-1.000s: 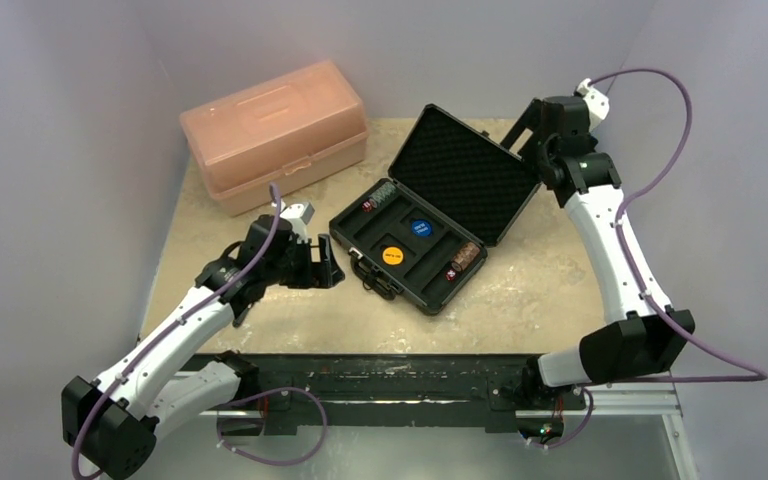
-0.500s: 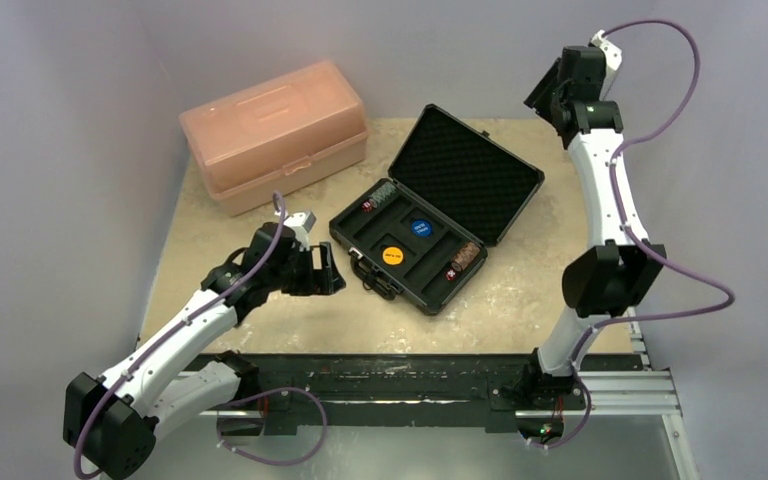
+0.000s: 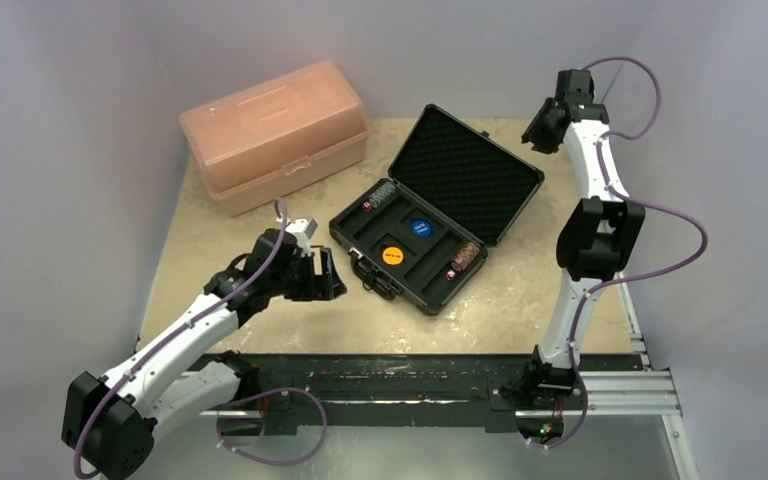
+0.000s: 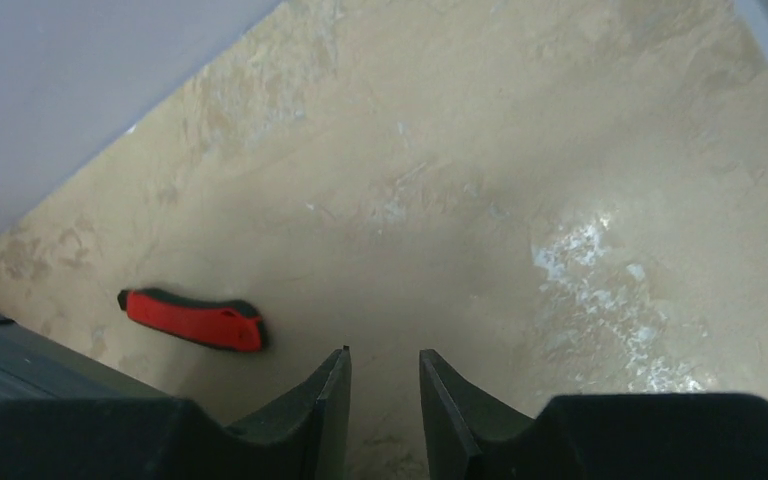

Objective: Pack up texas hold em set

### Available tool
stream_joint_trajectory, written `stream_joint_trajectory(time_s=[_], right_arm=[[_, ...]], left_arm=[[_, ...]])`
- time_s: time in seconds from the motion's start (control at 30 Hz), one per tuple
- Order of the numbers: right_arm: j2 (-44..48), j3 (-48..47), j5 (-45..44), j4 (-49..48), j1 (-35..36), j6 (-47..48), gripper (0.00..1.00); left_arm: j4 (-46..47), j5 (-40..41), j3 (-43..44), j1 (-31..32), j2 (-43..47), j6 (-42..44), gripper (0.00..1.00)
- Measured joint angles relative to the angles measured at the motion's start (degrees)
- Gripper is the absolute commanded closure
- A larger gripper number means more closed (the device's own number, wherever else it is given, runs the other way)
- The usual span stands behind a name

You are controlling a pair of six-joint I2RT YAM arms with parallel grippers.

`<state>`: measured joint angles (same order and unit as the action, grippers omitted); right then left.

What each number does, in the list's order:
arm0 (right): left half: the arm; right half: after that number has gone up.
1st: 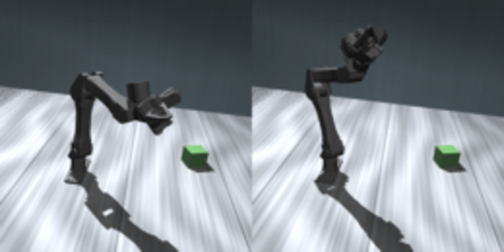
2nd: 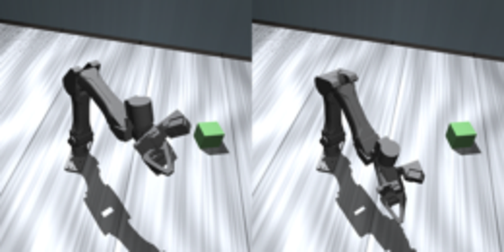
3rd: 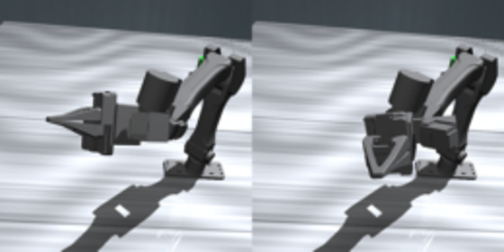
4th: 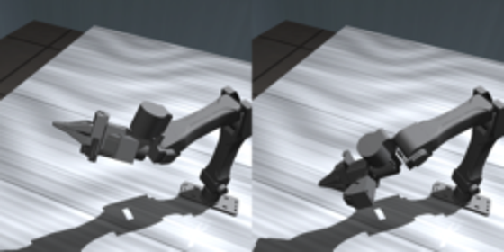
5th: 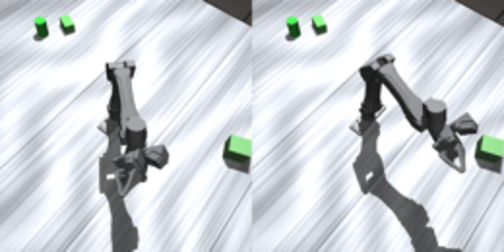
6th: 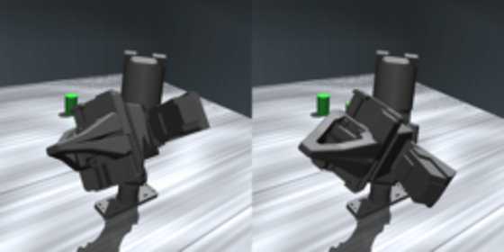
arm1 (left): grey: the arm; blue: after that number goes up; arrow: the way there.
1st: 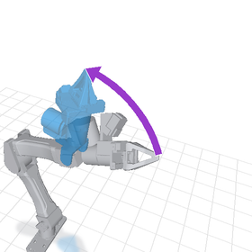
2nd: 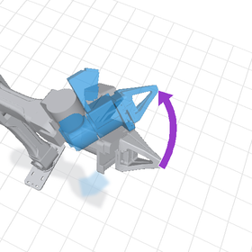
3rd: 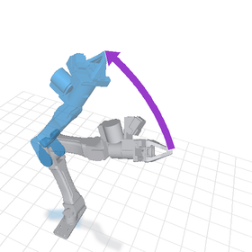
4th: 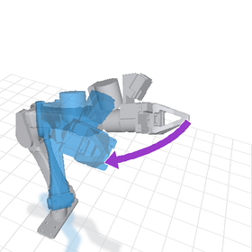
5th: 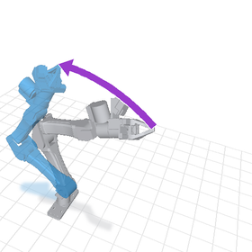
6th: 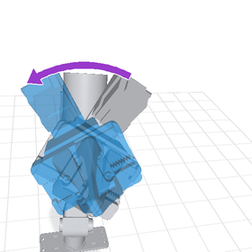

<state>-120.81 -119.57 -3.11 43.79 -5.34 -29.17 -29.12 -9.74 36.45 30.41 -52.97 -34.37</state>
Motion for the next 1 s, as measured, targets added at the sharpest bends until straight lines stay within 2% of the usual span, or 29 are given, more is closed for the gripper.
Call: stream_joint_trajectory(time_s=[0.17, 0.47, 0.7, 1.0], right_arm=[[0.0, 3.1, 4.5, 0.2, 0.3, 0.8, 0.67], [1.0, 9.6, 9.9, -3.0, -0.1, 2.7, 0.71], [3.7, 13.5, 14.7, -4.5, -0.3, 3.9, 0.74], [7.8, 17.4, 20.0, -7.6, -0.3, 4.6, 0.75]], left_arm=[[4.8, -0.1, -0.5, 0.0, -3.1, -1.9, 0.38], [13.3, -0.4, 2.3, 0.0, -17.4, -3.0, 0.66], [18.7, -2.3, 8.0, 0.1, -27.7, -3.0, 0.71], [20.5, -4.0, 12.2, 0.2, -33.8, -2.9, 0.77]])
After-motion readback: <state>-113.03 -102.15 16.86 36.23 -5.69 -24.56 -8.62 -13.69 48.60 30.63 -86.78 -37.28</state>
